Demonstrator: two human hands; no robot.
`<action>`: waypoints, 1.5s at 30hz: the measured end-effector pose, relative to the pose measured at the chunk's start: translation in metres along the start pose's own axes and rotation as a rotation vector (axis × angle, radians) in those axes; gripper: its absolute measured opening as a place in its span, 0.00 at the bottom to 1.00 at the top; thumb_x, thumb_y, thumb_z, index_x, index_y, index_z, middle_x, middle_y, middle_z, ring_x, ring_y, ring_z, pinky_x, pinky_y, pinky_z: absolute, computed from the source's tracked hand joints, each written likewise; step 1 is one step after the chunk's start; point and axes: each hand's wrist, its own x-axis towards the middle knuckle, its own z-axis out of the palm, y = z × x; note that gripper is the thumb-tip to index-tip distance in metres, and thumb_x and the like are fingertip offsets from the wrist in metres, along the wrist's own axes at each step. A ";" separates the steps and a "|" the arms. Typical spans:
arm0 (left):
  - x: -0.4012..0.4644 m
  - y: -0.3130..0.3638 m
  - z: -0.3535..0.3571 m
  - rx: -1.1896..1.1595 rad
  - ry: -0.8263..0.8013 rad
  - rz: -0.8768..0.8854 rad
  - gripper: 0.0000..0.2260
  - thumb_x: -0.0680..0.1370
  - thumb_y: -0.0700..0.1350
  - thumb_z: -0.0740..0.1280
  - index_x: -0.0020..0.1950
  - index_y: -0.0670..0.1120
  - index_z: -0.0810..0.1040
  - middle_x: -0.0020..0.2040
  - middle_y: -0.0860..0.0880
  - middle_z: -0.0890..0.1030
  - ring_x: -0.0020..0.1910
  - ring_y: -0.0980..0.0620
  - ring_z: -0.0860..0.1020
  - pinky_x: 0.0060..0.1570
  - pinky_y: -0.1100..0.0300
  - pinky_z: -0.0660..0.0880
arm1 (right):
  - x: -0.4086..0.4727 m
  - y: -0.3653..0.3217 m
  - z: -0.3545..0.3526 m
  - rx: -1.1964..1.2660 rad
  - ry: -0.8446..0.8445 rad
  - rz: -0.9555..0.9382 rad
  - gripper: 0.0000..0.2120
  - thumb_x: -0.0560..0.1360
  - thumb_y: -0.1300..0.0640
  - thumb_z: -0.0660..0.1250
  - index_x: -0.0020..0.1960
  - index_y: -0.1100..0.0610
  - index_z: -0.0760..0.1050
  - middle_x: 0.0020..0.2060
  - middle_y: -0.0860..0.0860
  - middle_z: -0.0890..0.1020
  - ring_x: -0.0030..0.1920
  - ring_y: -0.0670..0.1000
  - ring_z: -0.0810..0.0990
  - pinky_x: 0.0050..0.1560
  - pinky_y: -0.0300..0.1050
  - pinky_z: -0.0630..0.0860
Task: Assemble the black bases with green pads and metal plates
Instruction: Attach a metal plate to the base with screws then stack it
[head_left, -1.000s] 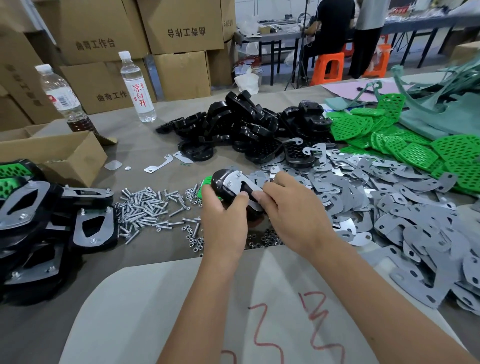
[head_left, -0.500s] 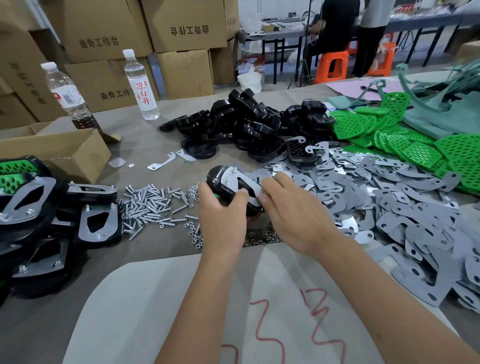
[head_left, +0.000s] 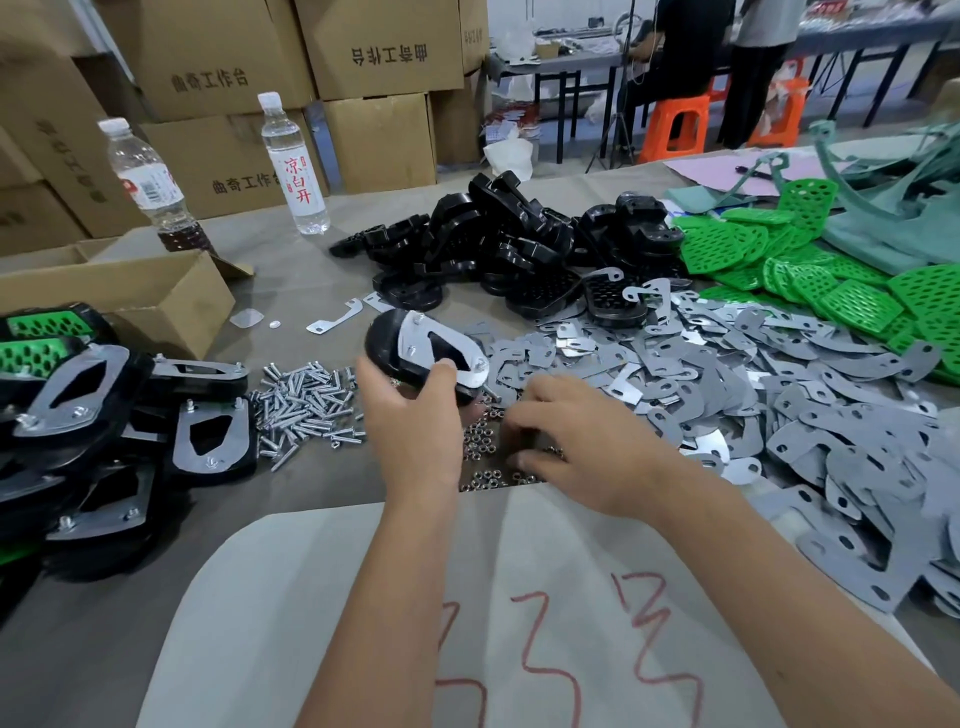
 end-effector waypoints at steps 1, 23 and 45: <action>0.001 0.001 -0.002 -0.006 0.008 -0.006 0.16 0.70 0.43 0.70 0.57 0.50 0.75 0.55 0.43 0.84 0.46 0.37 0.86 0.36 0.53 0.82 | 0.002 -0.001 0.000 0.002 -0.026 0.002 0.05 0.79 0.51 0.71 0.52 0.48 0.76 0.49 0.45 0.72 0.54 0.48 0.69 0.57 0.53 0.72; -0.007 -0.006 0.003 0.275 -0.456 -0.073 0.05 0.77 0.41 0.74 0.43 0.46 0.81 0.37 0.51 0.85 0.36 0.54 0.80 0.37 0.64 0.74 | -0.001 0.004 -0.006 0.866 0.630 0.103 0.10 0.71 0.69 0.78 0.45 0.55 0.85 0.38 0.49 0.84 0.39 0.50 0.82 0.44 0.51 0.83; -0.006 0.004 -0.004 0.417 -0.708 0.105 0.09 0.72 0.50 0.74 0.48 0.48 0.82 0.36 0.52 0.82 0.38 0.52 0.78 0.43 0.57 0.73 | -0.002 0.013 -0.013 1.012 0.407 0.130 0.07 0.70 0.62 0.80 0.44 0.52 0.87 0.36 0.52 0.83 0.39 0.60 0.80 0.44 0.55 0.79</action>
